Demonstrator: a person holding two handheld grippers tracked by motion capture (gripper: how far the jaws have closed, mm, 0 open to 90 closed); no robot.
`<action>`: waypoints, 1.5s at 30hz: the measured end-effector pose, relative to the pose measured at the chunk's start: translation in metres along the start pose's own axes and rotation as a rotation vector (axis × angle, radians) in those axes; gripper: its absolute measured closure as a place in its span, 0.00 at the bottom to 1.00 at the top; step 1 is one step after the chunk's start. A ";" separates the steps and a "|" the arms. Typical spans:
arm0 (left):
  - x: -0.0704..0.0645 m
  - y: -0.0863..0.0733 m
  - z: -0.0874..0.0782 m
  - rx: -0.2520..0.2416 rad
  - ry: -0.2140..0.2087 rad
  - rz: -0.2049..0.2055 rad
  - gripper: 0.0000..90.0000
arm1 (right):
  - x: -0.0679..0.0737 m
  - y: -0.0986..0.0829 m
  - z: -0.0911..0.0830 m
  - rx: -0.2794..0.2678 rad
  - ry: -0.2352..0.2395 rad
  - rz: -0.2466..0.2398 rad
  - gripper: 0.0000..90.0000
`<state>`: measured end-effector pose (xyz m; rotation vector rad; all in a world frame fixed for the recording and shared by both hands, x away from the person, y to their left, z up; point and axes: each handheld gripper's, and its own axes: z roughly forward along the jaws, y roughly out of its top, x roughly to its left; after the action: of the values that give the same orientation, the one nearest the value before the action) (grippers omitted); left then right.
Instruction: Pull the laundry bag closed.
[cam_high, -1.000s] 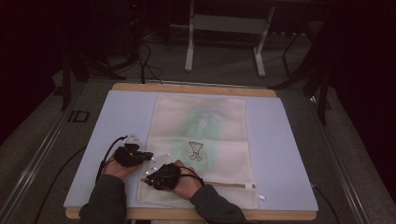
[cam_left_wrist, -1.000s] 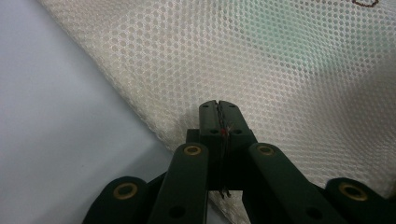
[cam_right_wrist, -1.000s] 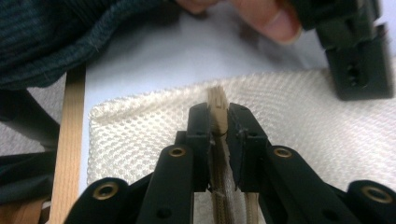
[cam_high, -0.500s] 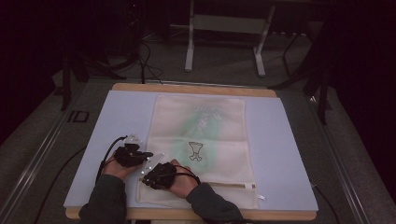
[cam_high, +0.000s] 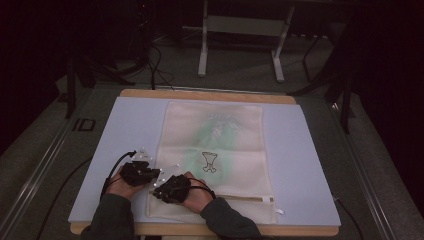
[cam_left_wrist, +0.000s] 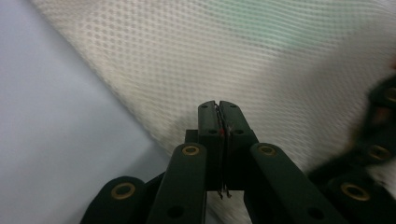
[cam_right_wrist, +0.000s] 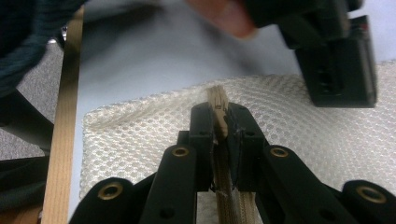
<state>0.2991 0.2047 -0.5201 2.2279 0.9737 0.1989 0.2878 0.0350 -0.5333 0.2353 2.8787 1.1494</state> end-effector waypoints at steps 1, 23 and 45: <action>-0.002 -0.002 -0.001 0.007 0.001 0.005 0.98 | 0.000 0.000 0.000 0.002 -0.002 -0.004 0.91; -0.011 -0.020 -0.012 0.085 0.012 -0.038 0.99 | 0.003 0.001 -0.002 0.016 -0.026 -0.030 0.91; -0.010 -0.019 -0.012 0.093 0.004 -0.021 1.00 | 0.006 -0.003 -0.013 0.057 -0.049 -0.078 0.91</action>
<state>0.2762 0.2133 -0.5225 2.3012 1.0264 0.1511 0.2802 0.0249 -0.5254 0.1488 2.8527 1.0349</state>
